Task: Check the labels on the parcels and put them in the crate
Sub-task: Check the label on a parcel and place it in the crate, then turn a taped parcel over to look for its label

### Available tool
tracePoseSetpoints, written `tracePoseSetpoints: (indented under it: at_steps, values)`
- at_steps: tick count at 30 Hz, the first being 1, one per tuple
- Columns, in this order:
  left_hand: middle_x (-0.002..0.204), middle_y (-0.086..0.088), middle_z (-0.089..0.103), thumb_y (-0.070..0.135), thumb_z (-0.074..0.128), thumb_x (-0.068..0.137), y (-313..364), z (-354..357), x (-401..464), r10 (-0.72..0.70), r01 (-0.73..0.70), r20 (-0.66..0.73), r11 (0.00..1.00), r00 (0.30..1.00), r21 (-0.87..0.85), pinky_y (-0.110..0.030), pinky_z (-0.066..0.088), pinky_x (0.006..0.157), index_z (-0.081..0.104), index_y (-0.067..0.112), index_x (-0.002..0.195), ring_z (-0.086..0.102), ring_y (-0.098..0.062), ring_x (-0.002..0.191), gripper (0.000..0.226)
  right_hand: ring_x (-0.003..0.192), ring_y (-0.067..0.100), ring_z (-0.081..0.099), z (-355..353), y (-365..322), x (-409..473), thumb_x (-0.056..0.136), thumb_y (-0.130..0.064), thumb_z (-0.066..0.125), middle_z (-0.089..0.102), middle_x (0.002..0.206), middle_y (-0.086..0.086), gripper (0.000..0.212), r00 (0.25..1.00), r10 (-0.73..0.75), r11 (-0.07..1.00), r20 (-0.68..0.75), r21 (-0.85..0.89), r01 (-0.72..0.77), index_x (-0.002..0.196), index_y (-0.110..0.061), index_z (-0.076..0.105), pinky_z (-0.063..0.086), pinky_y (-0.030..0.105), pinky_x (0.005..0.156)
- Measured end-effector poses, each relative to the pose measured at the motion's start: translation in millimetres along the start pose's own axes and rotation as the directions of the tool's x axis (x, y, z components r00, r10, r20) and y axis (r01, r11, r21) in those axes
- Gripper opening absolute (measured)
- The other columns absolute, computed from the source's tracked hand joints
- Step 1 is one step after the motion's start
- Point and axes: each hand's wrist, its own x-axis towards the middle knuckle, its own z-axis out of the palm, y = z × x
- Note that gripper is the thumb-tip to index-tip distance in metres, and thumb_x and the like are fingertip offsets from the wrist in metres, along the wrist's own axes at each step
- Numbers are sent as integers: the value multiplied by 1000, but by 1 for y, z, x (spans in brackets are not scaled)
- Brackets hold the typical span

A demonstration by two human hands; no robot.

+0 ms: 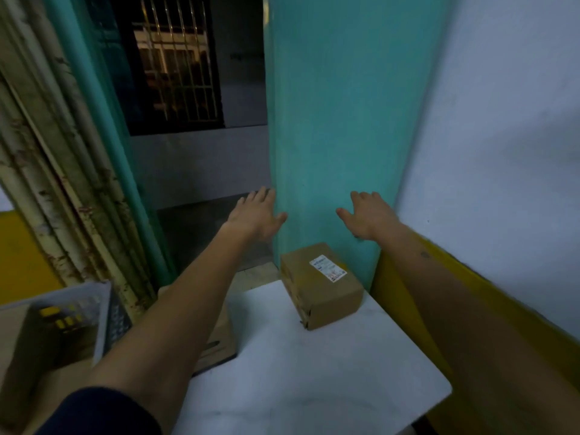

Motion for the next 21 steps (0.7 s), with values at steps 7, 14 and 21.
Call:
tracePoseSetpoints:
  at_steps: [7, 14, 21]
  values:
    - [172, -11, 5, 55, 35, 105, -1, 19, 73, 35, -34, 41, 999, 999, -29, -49, 11, 126, 5, 15, 164, 9, -32, 157, 77, 137, 40, 39, 16, 19, 55, 102, -58, 35, 46, 148, 21, 71, 999, 50, 998, 3, 26, -50, 150, -5, 36, 36, 52, 113]
    - [172, -10, 5, 55, 33, 105, 0, 62, 120, 12, -5, 108, 998, 994, -58, -48, 11, 126, 6, 19, 164, 9, -32, 157, 75, 140, 39, 35, 60, 43, 103, 103, -57, 34, 43, 152, 20, 71, 995, 63, 996, 82, 51, -68, 152, -5, 34, 34, 51, 115]
    - [172, -9, 3, 56, 31, 106, 8, 142, 150, -93, 105, 245, 994, 965, -34, -49, 7, 126, 7, 23, 164, 7, -32, 158, 71, 133, 39, 42, 148, 91, 136, 101, -56, 36, 49, 143, 22, 63, 969, 98, 979, 229, 151, -135, 139, -6, 45, 40, 52, 109]
